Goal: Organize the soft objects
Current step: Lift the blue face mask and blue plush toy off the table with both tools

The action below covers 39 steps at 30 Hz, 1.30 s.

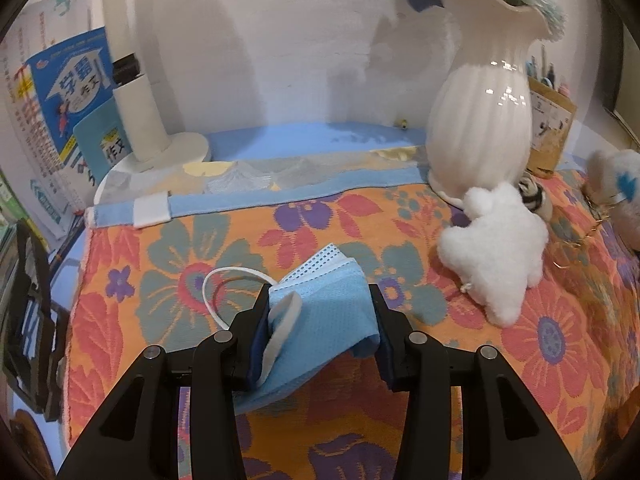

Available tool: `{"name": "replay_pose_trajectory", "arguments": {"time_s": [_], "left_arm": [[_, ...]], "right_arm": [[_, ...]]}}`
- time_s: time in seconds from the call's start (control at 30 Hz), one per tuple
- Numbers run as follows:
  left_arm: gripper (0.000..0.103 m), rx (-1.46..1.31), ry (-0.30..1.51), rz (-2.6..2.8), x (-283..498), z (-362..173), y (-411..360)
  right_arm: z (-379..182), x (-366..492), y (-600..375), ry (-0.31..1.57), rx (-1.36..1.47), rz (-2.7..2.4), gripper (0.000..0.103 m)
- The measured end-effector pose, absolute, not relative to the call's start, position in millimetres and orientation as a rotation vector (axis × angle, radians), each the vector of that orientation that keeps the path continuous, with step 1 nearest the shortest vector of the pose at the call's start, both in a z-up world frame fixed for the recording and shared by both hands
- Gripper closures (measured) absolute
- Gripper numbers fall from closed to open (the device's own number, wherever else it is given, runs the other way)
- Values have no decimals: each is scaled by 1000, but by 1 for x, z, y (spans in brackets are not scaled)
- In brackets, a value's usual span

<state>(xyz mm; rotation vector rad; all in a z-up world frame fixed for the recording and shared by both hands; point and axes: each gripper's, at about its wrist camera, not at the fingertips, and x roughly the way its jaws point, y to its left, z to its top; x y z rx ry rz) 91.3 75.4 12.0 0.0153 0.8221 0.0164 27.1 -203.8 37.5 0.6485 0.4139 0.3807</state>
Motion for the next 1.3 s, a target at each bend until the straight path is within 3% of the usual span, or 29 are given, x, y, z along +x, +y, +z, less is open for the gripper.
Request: {"name": "replay_pose_trajectory", "arguments": {"time_s": [0.3, 0.57, 0.8, 0.97, 1.13, 1.3], "left_arm": [[61, -141, 805, 60, 87, 14, 105], [61, -189, 807, 85, 85, 13, 113], [61, -172, 789, 174, 80, 18, 115], [61, -177, 810, 169, 80, 17, 116], [61, -176, 821, 153, 83, 16, 115], [60, -180, 824, 148, 85, 16, 114]], "right_arm": [[40, 9, -229, 354, 713, 301, 17], [19, -20, -206, 557, 671, 361, 17], [22, -33, -213, 489, 688, 359, 19], [12, -17, -206, 611, 669, 377, 19], [6, -12, -192, 704, 623, 416, 1], [4, -6, -180, 753, 557, 415, 0]]}}
